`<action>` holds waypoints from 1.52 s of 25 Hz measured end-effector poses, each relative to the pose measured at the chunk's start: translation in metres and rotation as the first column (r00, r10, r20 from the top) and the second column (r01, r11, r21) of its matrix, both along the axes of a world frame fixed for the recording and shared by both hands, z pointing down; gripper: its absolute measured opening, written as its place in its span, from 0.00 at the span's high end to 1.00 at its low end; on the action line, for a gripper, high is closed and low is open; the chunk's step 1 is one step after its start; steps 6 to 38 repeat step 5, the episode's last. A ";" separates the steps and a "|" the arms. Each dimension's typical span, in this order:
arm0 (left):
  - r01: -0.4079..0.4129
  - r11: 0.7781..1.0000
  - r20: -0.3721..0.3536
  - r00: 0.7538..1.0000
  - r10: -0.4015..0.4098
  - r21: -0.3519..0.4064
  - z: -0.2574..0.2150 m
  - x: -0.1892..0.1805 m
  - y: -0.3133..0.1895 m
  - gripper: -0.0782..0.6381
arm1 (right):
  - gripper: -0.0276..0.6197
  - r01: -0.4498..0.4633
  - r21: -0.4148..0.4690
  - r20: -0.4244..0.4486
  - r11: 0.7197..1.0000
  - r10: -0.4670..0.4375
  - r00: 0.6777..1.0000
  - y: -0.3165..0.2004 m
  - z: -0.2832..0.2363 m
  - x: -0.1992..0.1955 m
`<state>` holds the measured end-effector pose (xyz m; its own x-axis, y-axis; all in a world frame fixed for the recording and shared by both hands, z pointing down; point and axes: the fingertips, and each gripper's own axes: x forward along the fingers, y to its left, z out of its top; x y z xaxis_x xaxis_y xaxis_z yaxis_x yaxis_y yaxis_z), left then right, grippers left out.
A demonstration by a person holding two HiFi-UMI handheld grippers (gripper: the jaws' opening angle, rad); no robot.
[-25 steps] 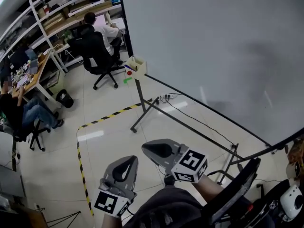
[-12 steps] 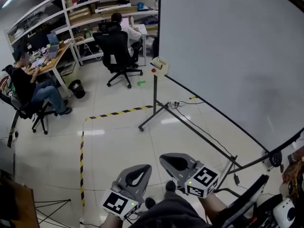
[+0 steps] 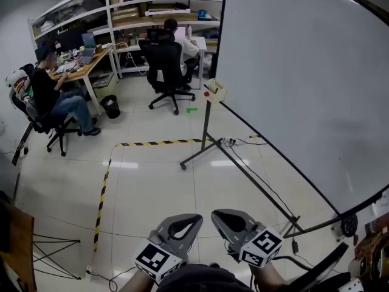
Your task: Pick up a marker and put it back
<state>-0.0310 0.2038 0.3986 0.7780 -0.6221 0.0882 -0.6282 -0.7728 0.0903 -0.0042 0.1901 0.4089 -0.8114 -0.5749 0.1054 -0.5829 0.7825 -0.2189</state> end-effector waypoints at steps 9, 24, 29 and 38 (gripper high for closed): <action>-0.047 0.999 0.000 0.999 0.047 0.005 0.001 0.052 0.017 0.88 | 0.96 -0.034 -0.017 0.020 0.999 0.034 0.999 0.015 0.006 0.049; -0.047 0.999 0.000 0.999 0.047 0.005 0.001 0.052 0.017 0.88 | 0.96 -0.034 -0.017 0.020 0.999 0.034 0.999 0.015 0.006 0.049; -0.047 0.999 0.000 0.999 0.047 0.005 0.001 0.052 0.017 0.88 | 0.96 -0.034 -0.017 0.020 0.999 0.034 0.999 0.015 0.006 0.049; -0.047 0.999 0.000 0.999 0.047 0.005 0.001 0.052 0.017 0.88 | 0.96 -0.034 -0.017 0.020 0.999 0.034 0.999 0.015 0.006 0.049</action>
